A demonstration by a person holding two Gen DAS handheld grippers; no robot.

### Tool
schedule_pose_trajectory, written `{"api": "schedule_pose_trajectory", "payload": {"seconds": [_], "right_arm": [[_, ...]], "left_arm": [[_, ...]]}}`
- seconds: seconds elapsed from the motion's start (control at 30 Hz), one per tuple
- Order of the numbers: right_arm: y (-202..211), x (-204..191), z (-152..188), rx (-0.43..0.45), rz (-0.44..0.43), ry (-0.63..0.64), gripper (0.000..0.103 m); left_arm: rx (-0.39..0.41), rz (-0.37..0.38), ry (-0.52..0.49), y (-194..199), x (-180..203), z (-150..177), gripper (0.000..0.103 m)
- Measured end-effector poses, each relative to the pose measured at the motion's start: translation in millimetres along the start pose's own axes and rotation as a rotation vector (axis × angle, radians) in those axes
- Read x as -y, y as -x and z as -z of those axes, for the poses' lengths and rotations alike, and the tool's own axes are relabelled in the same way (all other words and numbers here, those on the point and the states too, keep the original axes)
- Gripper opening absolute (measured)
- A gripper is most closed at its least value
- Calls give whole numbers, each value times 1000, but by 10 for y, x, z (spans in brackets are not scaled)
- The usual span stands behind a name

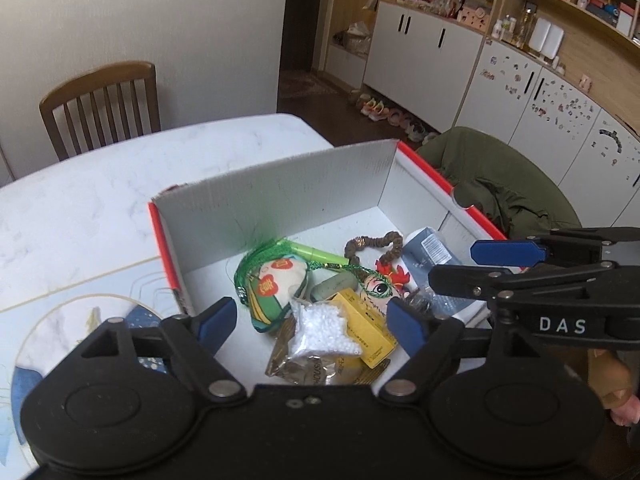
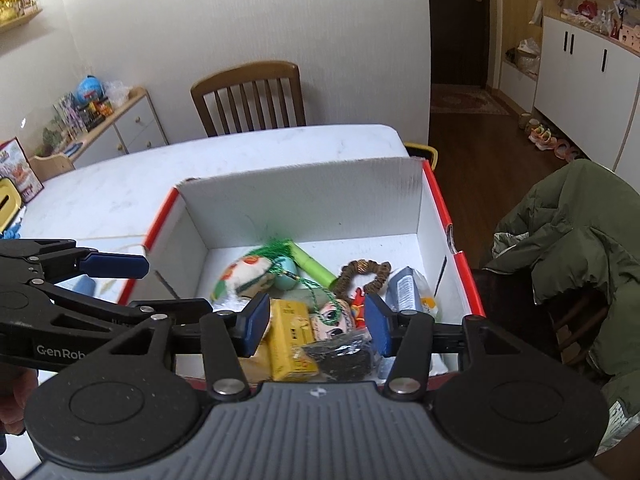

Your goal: Organize objects

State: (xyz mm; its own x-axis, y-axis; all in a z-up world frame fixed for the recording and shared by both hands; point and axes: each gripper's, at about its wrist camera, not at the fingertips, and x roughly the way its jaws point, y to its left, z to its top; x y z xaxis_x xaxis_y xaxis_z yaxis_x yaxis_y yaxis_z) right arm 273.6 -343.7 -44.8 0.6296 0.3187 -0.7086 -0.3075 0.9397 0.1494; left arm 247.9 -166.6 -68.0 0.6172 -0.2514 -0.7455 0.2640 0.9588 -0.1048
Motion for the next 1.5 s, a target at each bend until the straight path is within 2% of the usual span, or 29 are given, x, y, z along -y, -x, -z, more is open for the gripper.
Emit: {"api": "schedule_pose_trajectory", "payload": {"seconds": [0.1, 0.13, 0.3, 0.47, 0.53, 0.87, 1.27, 1.5], "right_arm": [[110, -73, 8, 19, -2, -15, 52], [149, -99, 11, 27, -1, -18, 56], [332, -229, 50, 71, 5, -26, 62], [489, -337, 118, 103, 7, -46, 62], [543, -376, 140, 119, 6, -51, 68], [753, -615, 299, 182, 17, -80, 75], [1039, -864, 542, 285, 51, -131, 92], [1138, -1016, 645, 340, 119, -162, 98]], "left_arm": [[25, 1, -12, 130, -39, 31, 85], [33, 3, -15, 170, -55, 41, 85], [72, 15, -23, 380, -139, 69, 90], [108, 23, -40, 564, -202, 98, 93], [127, 24, -52, 638, -225, 121, 94], [204, 48, -82, 943, -358, 241, 102], [215, 79, -116, 1134, -451, 415, 103], [231, 92, -151, 1235, -494, 482, 103]]}}
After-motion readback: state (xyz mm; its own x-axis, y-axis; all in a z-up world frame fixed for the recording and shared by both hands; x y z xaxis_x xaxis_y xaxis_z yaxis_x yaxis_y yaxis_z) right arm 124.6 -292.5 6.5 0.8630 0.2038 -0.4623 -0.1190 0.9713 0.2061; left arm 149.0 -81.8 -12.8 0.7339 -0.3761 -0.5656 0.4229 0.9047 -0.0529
